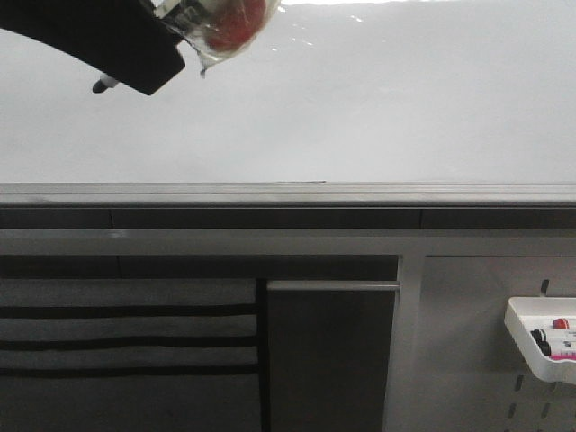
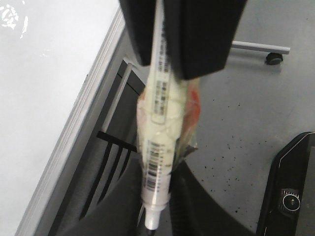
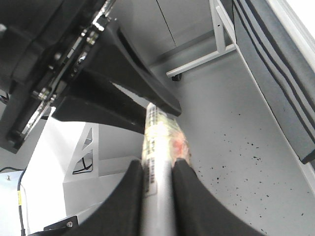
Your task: Write number 3 on whiteboard
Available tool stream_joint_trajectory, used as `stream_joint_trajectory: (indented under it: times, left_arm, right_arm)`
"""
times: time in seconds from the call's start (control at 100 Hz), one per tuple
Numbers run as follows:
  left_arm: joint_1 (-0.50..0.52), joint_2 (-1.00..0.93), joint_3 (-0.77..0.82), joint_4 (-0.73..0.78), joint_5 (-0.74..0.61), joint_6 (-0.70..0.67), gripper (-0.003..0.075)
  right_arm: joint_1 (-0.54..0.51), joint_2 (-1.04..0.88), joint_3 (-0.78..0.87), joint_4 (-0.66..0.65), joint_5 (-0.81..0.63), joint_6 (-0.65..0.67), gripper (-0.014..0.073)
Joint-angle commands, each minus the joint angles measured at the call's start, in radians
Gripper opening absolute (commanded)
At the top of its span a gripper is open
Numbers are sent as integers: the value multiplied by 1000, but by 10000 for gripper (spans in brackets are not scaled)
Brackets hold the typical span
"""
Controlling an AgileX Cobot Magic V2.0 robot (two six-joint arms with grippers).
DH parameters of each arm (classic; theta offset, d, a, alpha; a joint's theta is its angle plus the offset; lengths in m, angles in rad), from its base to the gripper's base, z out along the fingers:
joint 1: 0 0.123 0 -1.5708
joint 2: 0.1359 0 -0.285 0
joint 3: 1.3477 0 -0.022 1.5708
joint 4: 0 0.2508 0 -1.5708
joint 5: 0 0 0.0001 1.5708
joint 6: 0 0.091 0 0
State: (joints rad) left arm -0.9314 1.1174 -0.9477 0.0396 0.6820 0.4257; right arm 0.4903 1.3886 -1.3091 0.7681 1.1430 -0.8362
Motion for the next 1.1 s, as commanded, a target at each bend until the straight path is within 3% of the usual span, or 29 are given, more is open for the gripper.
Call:
stream_joint_trajectory:
  times: [0.0,0.17,0.27,0.48,0.71,0.93,1.09]
  left_arm:
    - [-5,-23,-34,-10,-60,-6,50]
    - [-1,-37,-34,-12,-80,-19,329]
    - [-1,-68,-34,-10,-89,-56,415]
    - [95,-192,20,7,-87,-200,420]
    - [307,-396,133,-2,-99,-400,419]
    - [418,-473,235,-58,-149,-426,419]
    - [420,-471,237,-55,-151,-426,419]
  right_arm:
    - [1,-22,-38,43,-7,-12,-39]
    - [1,-24,-38,28,-18,-12,-39]
    - [-5,-39,-38,1,-39,11,-39]
    - [-121,-135,8,-38,-88,126,-39]
    - [-295,-382,268,-8,-300,161,-39]
    - [-320,-504,492,15,-510,161,-39]
    - [-320,-501,507,15,-496,161,-39]
